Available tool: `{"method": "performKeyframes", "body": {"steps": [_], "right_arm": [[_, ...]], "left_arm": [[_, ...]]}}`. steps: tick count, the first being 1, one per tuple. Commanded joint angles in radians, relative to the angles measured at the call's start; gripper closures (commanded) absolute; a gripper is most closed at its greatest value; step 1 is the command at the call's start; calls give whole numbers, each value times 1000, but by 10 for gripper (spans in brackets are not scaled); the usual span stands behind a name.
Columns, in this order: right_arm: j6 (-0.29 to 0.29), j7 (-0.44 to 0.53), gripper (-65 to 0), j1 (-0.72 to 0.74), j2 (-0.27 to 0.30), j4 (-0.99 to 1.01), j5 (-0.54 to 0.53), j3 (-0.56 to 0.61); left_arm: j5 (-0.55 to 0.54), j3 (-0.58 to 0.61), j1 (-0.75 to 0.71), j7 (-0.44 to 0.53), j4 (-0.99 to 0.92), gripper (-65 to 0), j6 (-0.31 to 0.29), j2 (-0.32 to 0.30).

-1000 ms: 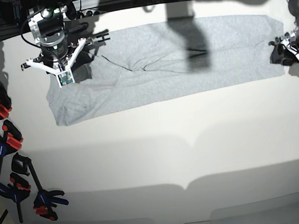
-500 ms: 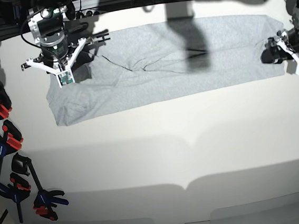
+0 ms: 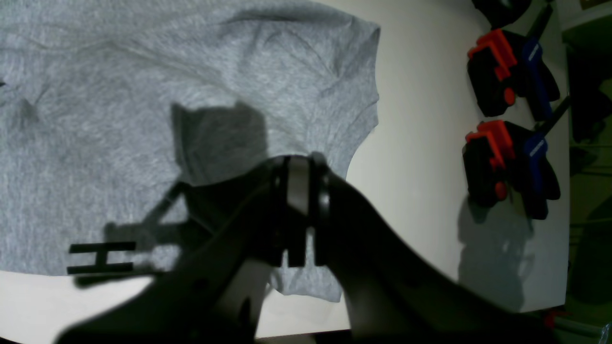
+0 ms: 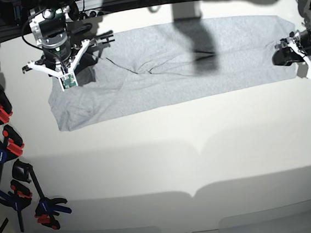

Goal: Fold the T-shirt properly
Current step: 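Pull the folded edge with the left gripper to straighten the strip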

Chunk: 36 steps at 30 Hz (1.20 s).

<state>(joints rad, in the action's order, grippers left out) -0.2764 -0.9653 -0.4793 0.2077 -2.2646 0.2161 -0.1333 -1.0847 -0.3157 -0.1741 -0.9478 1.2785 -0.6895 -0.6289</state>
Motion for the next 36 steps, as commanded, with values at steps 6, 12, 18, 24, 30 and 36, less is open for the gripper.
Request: {"method": "performKeyframes", "body": {"steps": [6, 12, 18, 24, 30, 36], "right_arm": [[-3, 13, 0, 2, 6, -20, 16, -4], [-3, 7, 0, 2, 6, -20, 16, -4], [-3, 7, 0, 2, 5, -20, 16, -4], [-3, 8, 0, 2, 6, -20, 16, -5], [12, 7, 0, 2, 36, -19, 66, -17], [16, -4, 0, 2, 64, -19, 3, -103]], "left_arm": [[-121, -12, 1, -13, 21, 0, -9, -26], [-260, -12, -95, -233, 107, 0, -9, -47], [-304, -12, -215, -259, 158, 0, -9, -82], [-206, -12, -239, -222, 157, 0, -9, -90], [91, -13, -239, -17, 157, 0, -9, -90], [138, -13, -239, 22, 158, 0, -9, -90]]}}
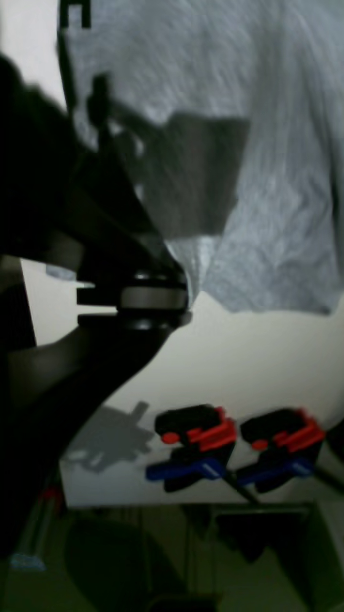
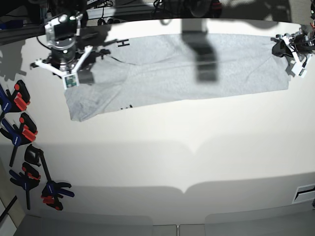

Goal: Fold the T-shirt properly
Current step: 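Pull the folded edge with the left gripper to straighten the strip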

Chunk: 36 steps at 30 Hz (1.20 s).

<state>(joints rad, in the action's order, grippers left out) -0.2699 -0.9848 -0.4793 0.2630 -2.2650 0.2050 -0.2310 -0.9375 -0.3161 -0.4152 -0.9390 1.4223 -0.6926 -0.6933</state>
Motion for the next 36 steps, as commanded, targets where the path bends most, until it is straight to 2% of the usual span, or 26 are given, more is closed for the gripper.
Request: {"method": "performKeyframes", "body": {"steps": [1, 7, 9, 13, 14, 17, 19, 22, 26, 33, 36], "right_arm": [[9, 11, 0, 2, 8, -19, -10, -15], [5, -4, 0, 2, 8, -19, -34, -24], [-21, -4, 0, 2, 8, -19, -46, -24], [-72, -3, 0, 2, 8, -19, -155, -24], [-82, -3, 0, 2, 8, -19, -182, -24], [-97, -3, 0, 2, 8, -19, -249, -24], [-97, -2, 0, 2, 8, -19, -294, -24], [-97, 16, 0, 3, 8, -19, -338, -24], [-93, 45, 0, 20, 6, -18, -341, -24], [-90, 37, 0, 101, -56, 48, -339, -24], [-134, -9, 0, 98, -58, 84, -336, -24]], "left_arm": [[-14, -12, 2, 13, 14, 0, -6, -25], [-80, -12, 2, 13, 14, 0, -6, -25], [-120, -12, 2, 13, 14, 0, -6, -25], [-200, -12, 2, 13, 14, 0, -6, -25], [-222, -12, 2, 13, 14, -23, -6, -24], [-285, -12, 2, 13, 14, -143, -6, -16], [-303, -12, 3, 21, 14, -179, -6, -3], [-302, -12, 2, 55, 14, -180, -6, 21], [-302, -12, 12, 69, 14, -180, -6, 51], [-302, -12, 21, 58, 14, -180, -6, 72], [-301, -12, 21, 19, 14, -180, -6, 72]]}}
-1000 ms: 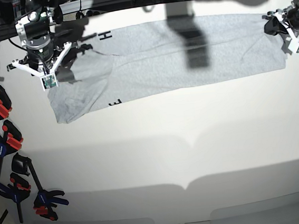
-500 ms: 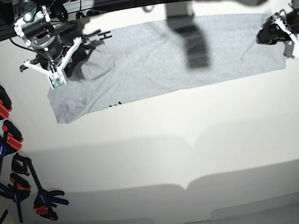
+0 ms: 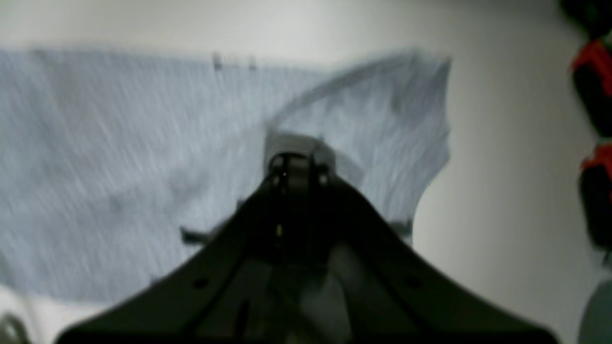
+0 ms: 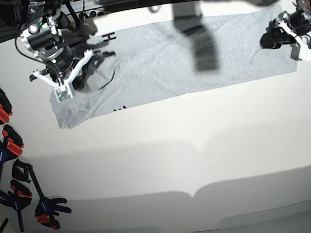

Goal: Fold the T-shirt properly
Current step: 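Pull the folded edge with the left gripper to straighten the strip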

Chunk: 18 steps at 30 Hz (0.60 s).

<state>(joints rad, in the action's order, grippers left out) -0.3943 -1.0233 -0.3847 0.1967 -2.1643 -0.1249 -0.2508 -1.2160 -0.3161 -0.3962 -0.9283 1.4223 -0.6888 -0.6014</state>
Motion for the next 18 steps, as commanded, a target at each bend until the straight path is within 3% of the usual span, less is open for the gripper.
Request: {"method": "performKeyframes", "body": {"steps": [1, 4, 18], "right_arm": [[-38, -8, 0, 4, 8, -17, -6, -4], [-71, -79, 0, -10, 15, -18, -15, -5], [-69, -82, 0, -111, 17, -21, 42, -69]], "left_arm": [[-23, -12, 2, 5, 14, -180, -9, -19], [-23, -12, 0, 11, 14, -180, -9, -19], [-23, -12, 2, 10, 14, -180, -9, -19]]}}
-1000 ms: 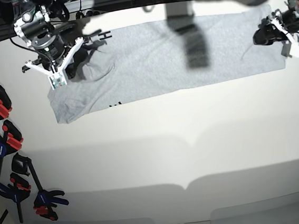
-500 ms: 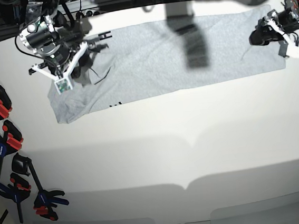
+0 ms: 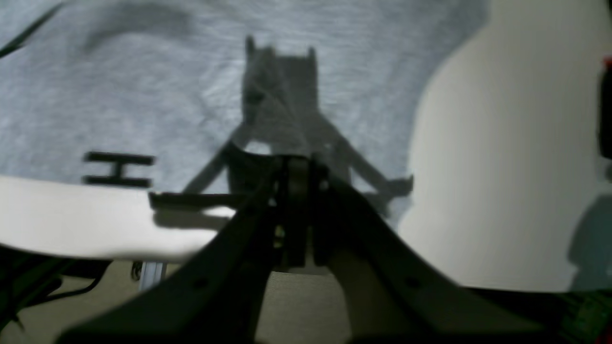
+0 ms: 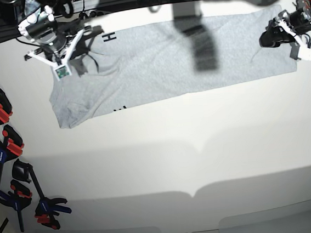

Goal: Fold the T-shirt properly
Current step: 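Pull the folded edge with the left gripper to straighten the strip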

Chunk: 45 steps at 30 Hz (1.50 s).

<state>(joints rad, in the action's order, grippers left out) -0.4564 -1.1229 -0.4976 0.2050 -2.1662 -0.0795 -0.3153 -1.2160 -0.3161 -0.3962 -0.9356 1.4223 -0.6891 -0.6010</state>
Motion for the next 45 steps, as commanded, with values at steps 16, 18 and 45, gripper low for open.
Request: {"method": "performKeyframes", "body": {"steps": [16, 18, 45], "right_arm": [[-7, 191, -259, 2, 8, -68, -86, -55], [-7, 257, -259, 5, 8, -113, -95, -55], [-7, 213, -258, 40, 5, -190, -145, -55]], "left_arm": [[-23, -12, 3, 127, 14, -182, -9, -20], [-22, -12, 3, 190, 14, -182, -9, -20], [404, -201, 77, 82, -63, -357, 183, 5]]}}
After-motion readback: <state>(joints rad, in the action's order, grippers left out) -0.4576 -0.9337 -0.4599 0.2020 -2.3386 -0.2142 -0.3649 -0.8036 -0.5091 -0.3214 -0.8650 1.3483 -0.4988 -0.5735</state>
